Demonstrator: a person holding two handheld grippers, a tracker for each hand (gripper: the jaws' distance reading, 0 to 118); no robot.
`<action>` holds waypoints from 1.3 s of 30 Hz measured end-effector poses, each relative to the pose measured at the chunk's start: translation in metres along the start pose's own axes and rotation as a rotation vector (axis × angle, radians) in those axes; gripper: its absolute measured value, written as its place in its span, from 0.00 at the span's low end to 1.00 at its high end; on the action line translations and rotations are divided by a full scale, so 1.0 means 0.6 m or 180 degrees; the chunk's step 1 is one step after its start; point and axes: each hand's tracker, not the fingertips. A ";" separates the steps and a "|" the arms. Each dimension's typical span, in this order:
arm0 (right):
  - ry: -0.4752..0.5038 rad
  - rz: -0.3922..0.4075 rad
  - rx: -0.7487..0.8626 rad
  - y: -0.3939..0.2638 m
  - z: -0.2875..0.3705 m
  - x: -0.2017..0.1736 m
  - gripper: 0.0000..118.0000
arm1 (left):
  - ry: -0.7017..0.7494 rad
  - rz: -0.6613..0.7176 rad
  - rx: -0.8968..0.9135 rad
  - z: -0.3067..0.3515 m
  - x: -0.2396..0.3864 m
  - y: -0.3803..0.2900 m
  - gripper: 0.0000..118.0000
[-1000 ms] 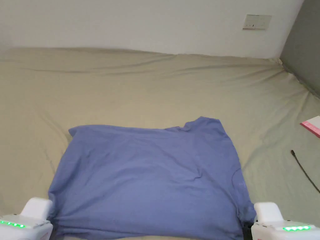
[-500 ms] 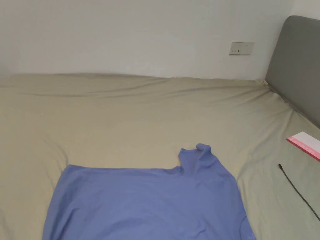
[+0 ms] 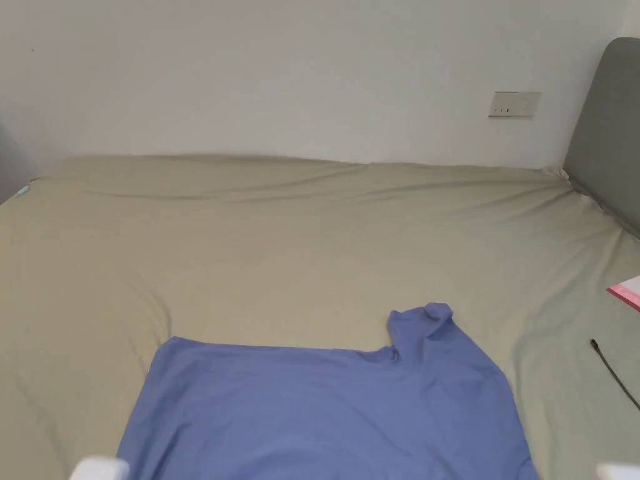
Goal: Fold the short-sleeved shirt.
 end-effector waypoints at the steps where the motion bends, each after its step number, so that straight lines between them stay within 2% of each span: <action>1: -0.0004 0.0045 0.0284 0.032 0.022 -0.007 0.87 | 0.0020 0.0044 0.0205 0.017 0.005 0.031 0.96; 5: 0.0060 0.0242 0.1334 0.138 0.116 -0.060 0.87 | 0.0032 0.0299 0.1329 0.117 0.029 0.137 0.96; 7: 0.0048 0.0327 0.1784 0.177 0.165 -0.102 0.87 | 0.0129 0.0340 0.1923 0.174 0.051 0.176 0.92; 8: 0.0015 0.0351 0.1957 0.189 0.184 -0.119 0.87 | 0.0219 0.0309 0.2159 0.196 0.062 0.189 0.87; 11: 0.0003 0.0413 0.2359 0.214 0.230 -0.167 0.82 | 0.0510 0.0057 0.2669 0.246 0.101 0.217 0.52; 12: 0.0021 0.0466 0.2474 0.218 0.240 -0.184 0.72 | 0.0620 -0.0011 0.2777 0.256 0.115 0.225 0.33; 13: 0.0018 0.0527 0.2563 0.221 0.248 -0.198 0.59 | 0.0699 -0.0031 0.2838 0.261 0.125 0.230 0.22; 14: -0.0011 0.0604 0.2645 0.223 0.252 -0.213 0.40 | 0.0739 -0.0044 0.2929 0.265 0.135 0.233 0.14; 15: -0.0075 0.0679 0.2714 0.226 0.247 -0.223 0.13 | 0.0728 -0.0056 0.3001 0.270 0.145 0.235 0.05; 16: -0.0138 0.0742 0.2764 0.228 0.245 -0.235 0.05 | 0.0708 -0.0058 0.2984 0.271 0.152 0.236 0.00; 19: -0.0142 0.0867 0.2742 0.233 0.232 -0.264 0.01 | 0.0688 -0.0097 0.3010 0.269 0.166 0.243 0.00; 27: -0.0097 0.0931 0.2520 0.229 0.177 -0.295 0.01 | 0.0540 -0.0124 0.2604 0.195 0.152 0.257 0.00; 30: -0.0124 0.0926 0.2367 0.226 0.144 -0.288 0.01 | 0.0434 -0.0077 0.2229 0.115 0.116 0.257 0.00; 32: -0.0142 0.0901 0.2206 0.224 0.115 -0.278 0.01 | 0.0543 -0.0071 0.1795 0.031 0.086 0.252 0.00; 35: -0.0210 0.0901 0.2009 0.223 0.067 -0.261 0.01 | 0.0434 0.0123 0.1306 -0.089 0.034 0.238 0.00; 36: -0.0237 0.0898 0.1933 0.223 0.049 -0.255 0.01 | 0.0284 0.0191 0.1018 -0.138 0.010 0.239 0.23; 37: -0.0261 0.0887 0.1865 0.222 0.033 -0.249 0.01 | 0.0248 0.0250 0.0804 -0.178 -0.007 0.239 0.55; 38: -0.0275 0.0872 0.1779 0.223 0.016 -0.241 0.01 | 0.0355 0.0295 0.0546 -0.227 -0.023 0.238 0.82; 39: -0.0292 0.0864 0.1687 0.224 -0.001 -0.230 0.01 | 0.0437 0.0301 0.0436 -0.271 -0.041 0.236 0.95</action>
